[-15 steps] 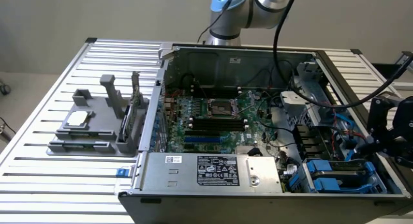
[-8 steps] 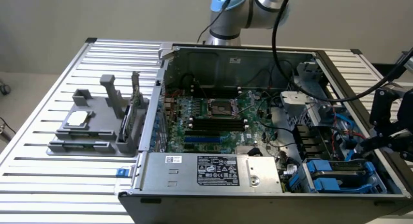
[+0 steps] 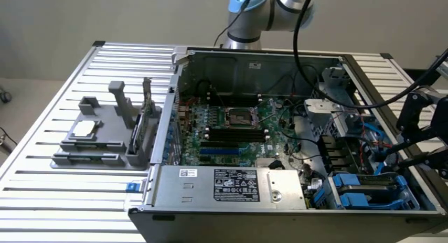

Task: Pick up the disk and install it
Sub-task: 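Insert the first disk wire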

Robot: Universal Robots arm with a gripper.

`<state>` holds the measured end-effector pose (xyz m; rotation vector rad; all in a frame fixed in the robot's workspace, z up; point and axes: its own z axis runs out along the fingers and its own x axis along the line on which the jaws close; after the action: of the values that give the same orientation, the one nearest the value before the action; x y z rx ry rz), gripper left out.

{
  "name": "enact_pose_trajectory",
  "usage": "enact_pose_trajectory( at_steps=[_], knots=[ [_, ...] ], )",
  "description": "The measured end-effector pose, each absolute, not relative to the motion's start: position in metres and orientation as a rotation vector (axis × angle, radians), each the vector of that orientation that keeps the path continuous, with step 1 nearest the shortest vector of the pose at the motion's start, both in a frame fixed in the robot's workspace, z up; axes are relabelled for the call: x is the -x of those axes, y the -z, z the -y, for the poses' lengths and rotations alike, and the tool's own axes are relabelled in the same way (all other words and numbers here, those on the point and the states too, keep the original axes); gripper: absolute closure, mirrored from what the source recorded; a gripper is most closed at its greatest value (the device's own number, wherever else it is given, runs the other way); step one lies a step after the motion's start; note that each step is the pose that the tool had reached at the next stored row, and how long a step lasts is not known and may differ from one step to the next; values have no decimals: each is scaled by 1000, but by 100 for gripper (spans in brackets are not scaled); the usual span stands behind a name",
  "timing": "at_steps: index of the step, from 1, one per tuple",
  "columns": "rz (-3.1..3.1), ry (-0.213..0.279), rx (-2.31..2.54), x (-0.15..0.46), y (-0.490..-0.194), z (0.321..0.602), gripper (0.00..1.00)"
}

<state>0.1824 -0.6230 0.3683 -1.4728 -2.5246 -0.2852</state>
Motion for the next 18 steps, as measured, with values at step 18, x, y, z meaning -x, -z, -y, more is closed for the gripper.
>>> enact_pose_trajectory(
  at_steps=[18],
  knots=[
    [2537, 288, 1475, -192, -350, 623, 69]
  ],
)
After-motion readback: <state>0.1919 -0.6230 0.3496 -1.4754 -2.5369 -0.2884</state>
